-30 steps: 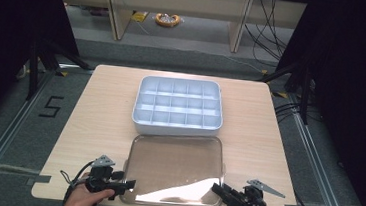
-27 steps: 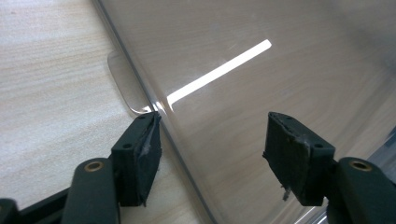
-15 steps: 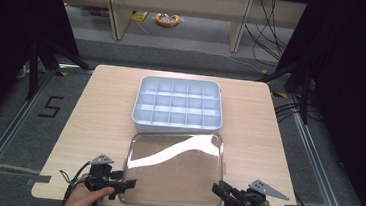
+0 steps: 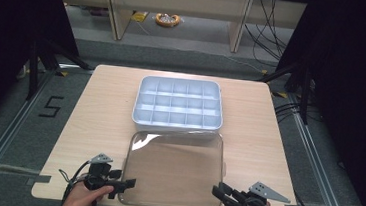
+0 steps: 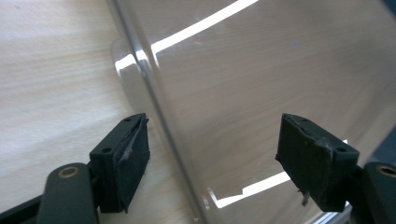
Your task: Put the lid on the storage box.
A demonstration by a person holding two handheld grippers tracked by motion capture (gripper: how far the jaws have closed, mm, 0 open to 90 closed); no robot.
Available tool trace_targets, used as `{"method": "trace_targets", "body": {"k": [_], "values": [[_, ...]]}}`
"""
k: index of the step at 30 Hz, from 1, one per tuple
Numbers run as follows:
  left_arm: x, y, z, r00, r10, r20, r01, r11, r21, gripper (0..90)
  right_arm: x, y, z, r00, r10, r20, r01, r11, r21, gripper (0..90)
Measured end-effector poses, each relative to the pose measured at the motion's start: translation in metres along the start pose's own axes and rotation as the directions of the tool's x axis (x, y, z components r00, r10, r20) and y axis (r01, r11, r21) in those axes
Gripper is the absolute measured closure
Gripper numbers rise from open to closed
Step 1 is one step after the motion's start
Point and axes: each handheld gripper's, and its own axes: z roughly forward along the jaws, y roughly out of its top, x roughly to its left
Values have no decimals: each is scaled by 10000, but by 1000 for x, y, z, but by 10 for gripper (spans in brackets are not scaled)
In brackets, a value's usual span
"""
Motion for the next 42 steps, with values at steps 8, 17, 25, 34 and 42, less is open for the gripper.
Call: {"method": "trace_targets", "body": {"k": [8, 17, 25, 34, 42], "values": [[1, 1, 0, 9997, -209, 126, 209, 9998, -8, 203, 0, 0, 0, 9994, -324, -98, 324, 9995, -6, 639], [5, 0, -3, 9973, -577, 461, 580, 9983, -53, 456, -6, -1, -2, 9999, 19, 158, -22, 9998, 184, 655], [0, 1, -12, 9997, 104, 208, -91, 9979, -636, 578, -9, -2, -1, 9967, 436, 677, -462, 9982, 376, 679], [-5, 3, -18, 9989, 454, 141, -437, 9933, -1067, 611, -7, -3, 3, 9898, 574, 1300, -664, 9956, 659, 672], [-9, 14, -25, 9975, 703, -96, -710, 9837, -1652, 620, -9, -1, 7, 9899, 379, 1367, -484, 9961, 744, 669]]}}
